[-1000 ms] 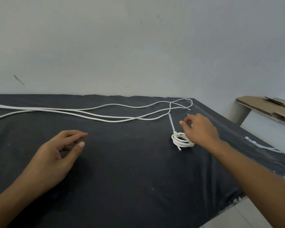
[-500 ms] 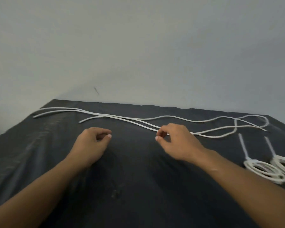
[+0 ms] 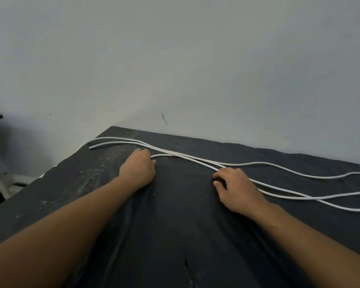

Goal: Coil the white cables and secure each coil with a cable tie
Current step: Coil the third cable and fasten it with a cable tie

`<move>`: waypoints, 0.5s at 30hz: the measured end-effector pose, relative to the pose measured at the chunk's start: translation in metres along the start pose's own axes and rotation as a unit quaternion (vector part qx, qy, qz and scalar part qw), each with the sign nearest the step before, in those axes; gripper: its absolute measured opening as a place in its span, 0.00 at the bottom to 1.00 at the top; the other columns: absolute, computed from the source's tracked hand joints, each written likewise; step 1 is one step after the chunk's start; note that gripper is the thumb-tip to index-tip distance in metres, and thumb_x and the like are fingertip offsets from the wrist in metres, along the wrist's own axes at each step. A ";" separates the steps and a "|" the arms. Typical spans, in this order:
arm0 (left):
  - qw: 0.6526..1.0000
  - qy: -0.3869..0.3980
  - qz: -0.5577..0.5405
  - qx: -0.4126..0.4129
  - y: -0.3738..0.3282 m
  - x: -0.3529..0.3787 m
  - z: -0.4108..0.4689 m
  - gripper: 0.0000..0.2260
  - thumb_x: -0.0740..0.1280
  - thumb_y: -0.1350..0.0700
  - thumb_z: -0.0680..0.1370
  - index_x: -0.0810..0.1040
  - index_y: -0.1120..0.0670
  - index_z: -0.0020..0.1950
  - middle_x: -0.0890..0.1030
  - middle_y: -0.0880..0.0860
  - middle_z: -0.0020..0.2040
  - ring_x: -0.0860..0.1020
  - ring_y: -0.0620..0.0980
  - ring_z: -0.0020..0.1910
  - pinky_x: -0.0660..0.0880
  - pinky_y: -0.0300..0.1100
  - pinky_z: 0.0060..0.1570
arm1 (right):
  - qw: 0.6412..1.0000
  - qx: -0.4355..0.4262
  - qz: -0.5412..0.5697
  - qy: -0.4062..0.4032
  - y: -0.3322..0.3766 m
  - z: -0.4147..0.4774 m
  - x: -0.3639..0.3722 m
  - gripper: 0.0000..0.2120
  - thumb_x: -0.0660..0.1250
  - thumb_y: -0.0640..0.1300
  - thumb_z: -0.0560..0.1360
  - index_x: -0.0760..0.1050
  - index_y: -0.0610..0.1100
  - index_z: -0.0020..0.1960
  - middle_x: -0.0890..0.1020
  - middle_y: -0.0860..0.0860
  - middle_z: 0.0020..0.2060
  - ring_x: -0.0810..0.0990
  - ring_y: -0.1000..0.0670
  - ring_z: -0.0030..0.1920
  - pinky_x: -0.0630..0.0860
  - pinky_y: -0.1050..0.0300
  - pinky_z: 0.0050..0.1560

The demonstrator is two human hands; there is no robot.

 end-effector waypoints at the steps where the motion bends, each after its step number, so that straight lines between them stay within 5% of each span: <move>1: 1.000 0.005 0.024 -0.012 0.000 0.002 0.004 0.10 0.61 0.52 0.81 0.71 0.58 0.49 0.74 0.59 0.56 0.75 0.60 0.54 0.70 0.51 0.46 | 1.000 -0.002 0.000 -0.004 -0.002 0.001 0.001 0.09 0.62 0.47 0.79 0.79 0.47 0.53 0.81 0.52 0.53 0.77 0.45 0.55 0.74 0.49 0.59; 4: 0.997 0.026 0.069 -0.019 -0.002 0.007 0.013 0.07 0.62 0.53 0.80 0.70 0.55 0.45 0.77 0.58 0.55 0.77 0.59 0.52 0.71 0.49 0.42 | 1.000 0.003 0.002 -0.010 -0.009 0.003 0.002 0.09 0.62 0.48 0.79 0.79 0.46 0.53 0.79 0.52 0.54 0.77 0.44 0.56 0.74 0.49 0.58; 9: 0.992 0.104 0.065 0.039 -0.017 0.010 0.010 0.04 0.62 0.58 0.79 0.73 0.58 0.50 0.76 0.60 0.57 0.75 0.58 0.54 0.74 0.49 0.52 | 0.999 0.007 0.044 -0.023 -0.015 0.006 0.001 0.11 0.66 0.46 0.78 0.80 0.46 0.58 0.77 0.48 0.67 0.72 0.47 0.70 0.69 0.49 0.69; 12: 0.978 0.176 -0.105 0.048 -0.035 0.011 -0.019 0.03 0.61 0.58 0.81 0.73 0.56 0.50 0.81 0.54 0.48 0.77 0.49 0.41 0.72 0.42 0.40 | 0.996 -0.030 0.082 -0.035 -0.006 0.003 -0.003 0.18 0.67 0.44 0.78 0.75 0.46 0.68 0.73 0.49 0.72 0.69 0.50 0.74 0.61 0.57 0.74; 15: 0.890 0.302 -0.333 0.081 -0.070 0.010 -0.061 0.04 0.59 0.61 0.83 0.71 0.59 0.50 0.86 0.54 0.44 0.76 0.43 0.31 0.70 0.37 0.32 | 0.988 -0.095 0.114 -0.042 0.015 -0.005 -0.010 0.25 0.68 0.41 0.77 0.70 0.47 0.73 0.72 0.50 0.73 0.68 0.51 0.74 0.61 0.57 0.75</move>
Point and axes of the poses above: each hand's wrist, its own z-axis towards the middle knuckle, its own x-axis out of the palm, y = z × x, the point moved 9 cm from there along z, towards the middle knuckle
